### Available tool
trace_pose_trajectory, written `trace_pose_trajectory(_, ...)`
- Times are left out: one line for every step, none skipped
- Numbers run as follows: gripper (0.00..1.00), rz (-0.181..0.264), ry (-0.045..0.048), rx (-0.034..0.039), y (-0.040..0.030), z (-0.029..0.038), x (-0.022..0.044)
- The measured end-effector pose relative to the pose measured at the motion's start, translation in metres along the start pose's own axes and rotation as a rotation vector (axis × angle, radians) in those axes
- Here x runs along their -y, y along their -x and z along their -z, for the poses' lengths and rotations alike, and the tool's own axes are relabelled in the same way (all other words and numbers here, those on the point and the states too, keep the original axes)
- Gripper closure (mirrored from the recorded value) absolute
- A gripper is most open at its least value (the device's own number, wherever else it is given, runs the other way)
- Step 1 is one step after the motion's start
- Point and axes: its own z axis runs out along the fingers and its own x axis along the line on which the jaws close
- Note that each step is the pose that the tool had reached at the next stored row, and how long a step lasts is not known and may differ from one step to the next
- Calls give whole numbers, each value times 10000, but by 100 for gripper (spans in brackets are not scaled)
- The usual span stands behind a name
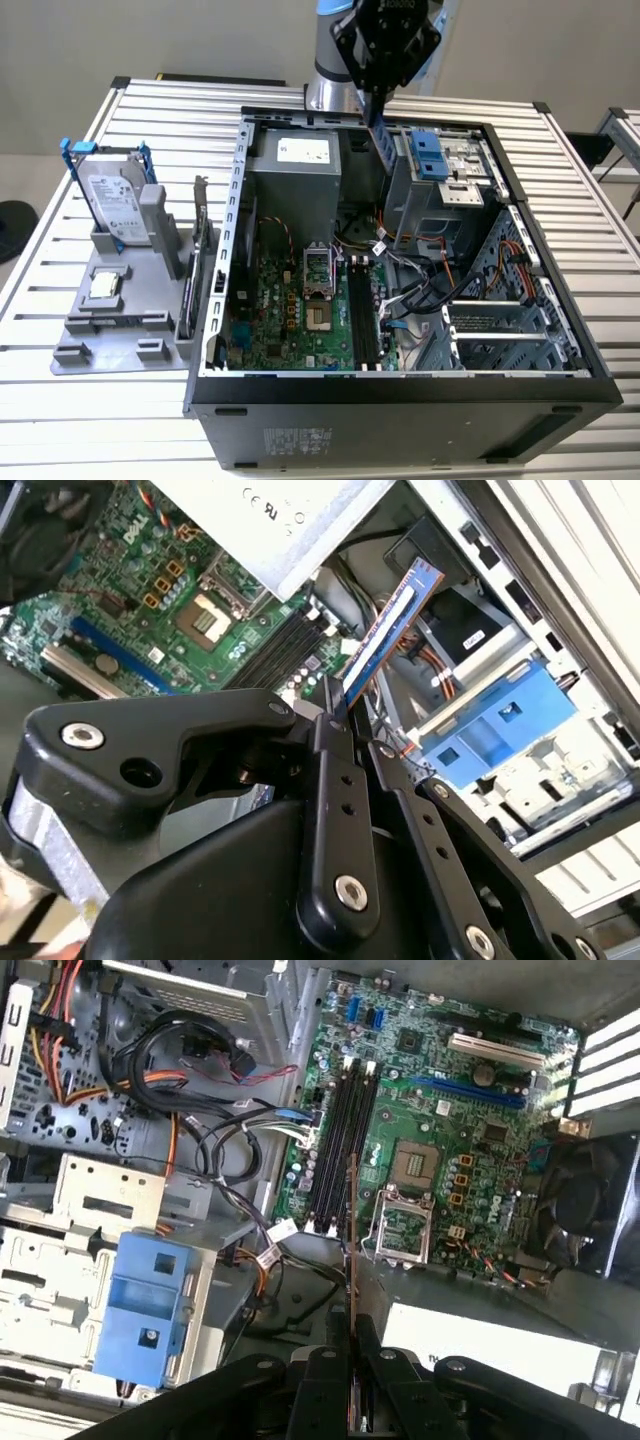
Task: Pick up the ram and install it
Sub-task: 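Insert the ram into the slot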
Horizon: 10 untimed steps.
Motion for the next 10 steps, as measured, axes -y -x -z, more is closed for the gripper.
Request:
trace_pose_trajectory(100,-147,-3,4,0,0,0)
trace_pose_trajectory(100,-288,-6,9,0,0,0)
trace_pose_trajectory(100,-429,-8,14,0,0,0)
trace_pose_trajectory(100,-574,-11,18,0,0,0)
trace_pose_trajectory(100,-714,-13,24,0,0,0)
trace_pose_trajectory(100,-857,-15,28,0,0,0)
trace_pose_trajectory(100,-949,-17,30,0,0,0)
trace_pose_trajectory(100,-956,-17,31,0,0,0)
trace_pose_trajectory(100,-958,-17,32,0,0,0)
trace_pose_trajectory(100,-972,-17,32,0,0,0)
